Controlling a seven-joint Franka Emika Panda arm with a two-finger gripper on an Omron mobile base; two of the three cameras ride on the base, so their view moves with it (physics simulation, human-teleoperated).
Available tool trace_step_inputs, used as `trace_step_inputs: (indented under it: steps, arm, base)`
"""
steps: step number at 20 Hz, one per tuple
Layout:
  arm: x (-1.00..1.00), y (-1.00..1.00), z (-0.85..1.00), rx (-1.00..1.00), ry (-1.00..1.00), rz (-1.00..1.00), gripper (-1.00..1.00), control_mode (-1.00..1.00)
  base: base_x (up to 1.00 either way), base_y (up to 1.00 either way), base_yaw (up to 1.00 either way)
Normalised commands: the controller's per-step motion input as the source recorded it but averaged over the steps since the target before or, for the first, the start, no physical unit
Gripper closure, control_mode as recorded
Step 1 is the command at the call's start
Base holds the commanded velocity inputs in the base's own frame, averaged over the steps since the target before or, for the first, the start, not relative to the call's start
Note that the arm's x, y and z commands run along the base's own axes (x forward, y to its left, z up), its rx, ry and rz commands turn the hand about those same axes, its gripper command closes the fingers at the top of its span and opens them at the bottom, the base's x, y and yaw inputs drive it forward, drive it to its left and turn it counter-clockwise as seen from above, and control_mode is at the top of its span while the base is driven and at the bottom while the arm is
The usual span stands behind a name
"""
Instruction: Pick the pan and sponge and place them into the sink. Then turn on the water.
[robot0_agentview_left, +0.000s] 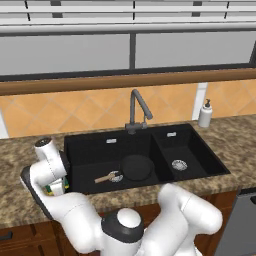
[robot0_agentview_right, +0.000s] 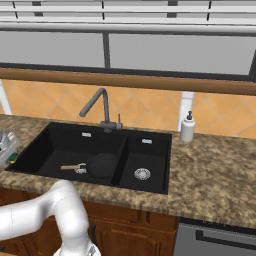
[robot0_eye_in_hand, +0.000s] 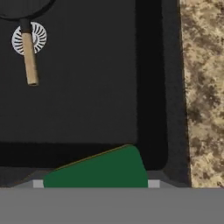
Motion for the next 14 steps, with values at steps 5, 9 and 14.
trace_step_inputs:
  steps: [5, 9, 14]
  arm:
    - [0.14, -0.20, 0.31, 0.00, -0.03, -0.78, 1.00, -1.00]
    - [0.04, -0.43, 0.29, 0.00, -0.06, -0.69, 1.00, -1.00]
    - [-0.08, -0.77, 0.11, 0.00, -0.20, -0.49, 1.00, -1.00]
  base:
    - [0.00, 0.00, 0.00]
    - [0.00, 0.00, 0.00]
    - [0.00, 0.00, 0.00]
